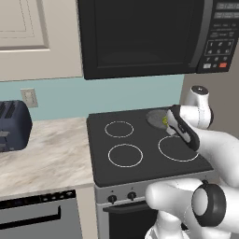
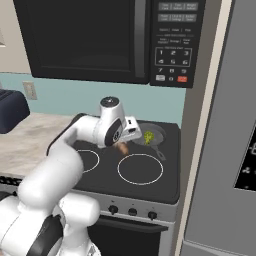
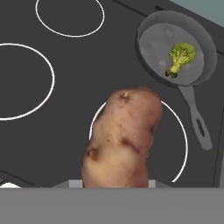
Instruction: Put the broccoli and potato in the pan. Then turn on the rear right burner and set the heat to medium.
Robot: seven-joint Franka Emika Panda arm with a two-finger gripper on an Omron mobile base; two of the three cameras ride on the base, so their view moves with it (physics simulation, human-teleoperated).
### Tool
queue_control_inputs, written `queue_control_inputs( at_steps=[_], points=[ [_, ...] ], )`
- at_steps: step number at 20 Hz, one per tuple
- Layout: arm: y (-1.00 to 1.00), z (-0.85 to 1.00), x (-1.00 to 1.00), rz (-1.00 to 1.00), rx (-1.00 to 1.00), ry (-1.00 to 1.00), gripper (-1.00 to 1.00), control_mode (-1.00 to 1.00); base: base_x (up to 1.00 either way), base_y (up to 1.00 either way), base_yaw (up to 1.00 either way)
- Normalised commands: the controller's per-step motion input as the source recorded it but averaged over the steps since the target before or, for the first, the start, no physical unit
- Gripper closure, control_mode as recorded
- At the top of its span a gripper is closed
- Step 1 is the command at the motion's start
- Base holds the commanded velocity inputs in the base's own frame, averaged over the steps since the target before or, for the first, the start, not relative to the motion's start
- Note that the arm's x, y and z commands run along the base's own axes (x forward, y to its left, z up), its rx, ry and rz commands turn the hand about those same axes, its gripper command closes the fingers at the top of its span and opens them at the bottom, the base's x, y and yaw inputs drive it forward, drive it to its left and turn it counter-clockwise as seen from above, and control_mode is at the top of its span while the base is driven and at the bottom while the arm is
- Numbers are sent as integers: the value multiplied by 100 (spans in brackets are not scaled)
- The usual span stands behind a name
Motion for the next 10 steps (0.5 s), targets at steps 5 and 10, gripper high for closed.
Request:
queue_control_inputs(
  at_steps=[5, 10],
  points=[
    [0, 0, 43, -9, 0, -1, 100, -100, 0, 0, 0],
    [0, 0, 34, -6, 0, -1, 100, -100, 0, 0, 0]
  ],
)
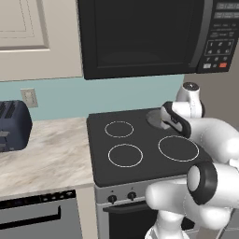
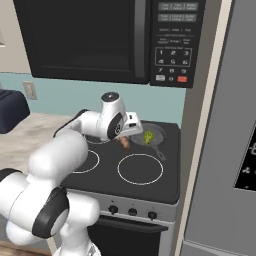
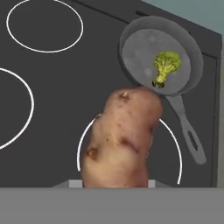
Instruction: Put the broccoli and potato in the pan. Then turn on the rear right burner and set the heat to medium.
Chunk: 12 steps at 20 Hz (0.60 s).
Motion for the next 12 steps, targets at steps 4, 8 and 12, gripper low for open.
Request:
queue_control_inputs(
  at_steps=[4, 8, 12],
  points=[
    [0, 0, 23, -4, 0, -1, 100, -100, 0, 0, 0],
    [-2, 0, 29, -8, 0, -1, 100, -100, 0, 0, 0],
    [-13, 0, 40, -11, 0, 0, 100, -100, 0, 0, 0]
  ],
)
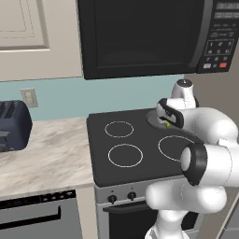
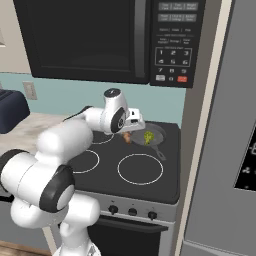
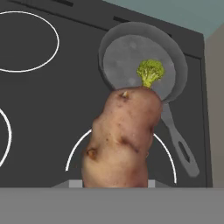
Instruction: Put the broccoli and potato in the pan. Then turn on the rear right burner and set the heat to medium.
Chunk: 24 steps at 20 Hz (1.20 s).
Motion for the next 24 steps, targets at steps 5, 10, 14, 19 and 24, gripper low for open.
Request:
queue_control_inputs(
  at_steps=[5, 10, 14, 19, 24],
  points=[
    [-14, 0, 38, -10, 3, 0, 100, -100, 0, 0, 0],
    [-2, -14, 32, -6, 9, 0, 100, -100, 0, 0, 0],
    [0, -14, 33, -2, 8, 0, 100, -100, 0, 0, 0],
    [0, -1, 46, -1, 1, 0, 100, -100, 0, 0, 0],
    [0, -17, 42, 0, 0, 0, 100, -100, 0, 0, 0]
  ],
)
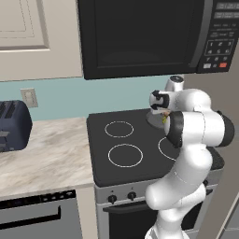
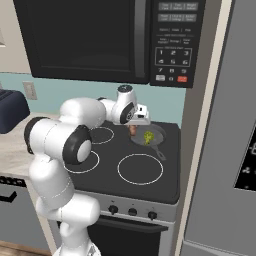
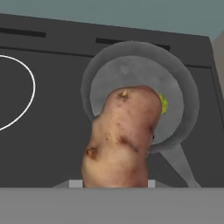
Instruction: Put the broccoli and potato in the pan. Then turn on the rear right burner and set the heat to medium.
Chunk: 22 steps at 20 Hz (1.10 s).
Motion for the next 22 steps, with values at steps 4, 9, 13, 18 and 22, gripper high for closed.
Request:
queue_control_inputs(
  at_steps=[4, 9, 13, 18, 22],
  points=[
    [0, -30, 36, 0, 0, 0, 100, -100, 0, 0, 0],
    [0, -26, 30, 0, 0, 0, 100, -100, 0, 0, 0],
    [0, -16, 26, 0, 0, 0, 100, -100, 0, 0, 0],
    [0, -13, 27, 0, 0, 0, 100, -100, 0, 0, 0],
    [0, -23, 26, 0, 0, 0, 100, -100, 0, 0, 0]
  ],
)
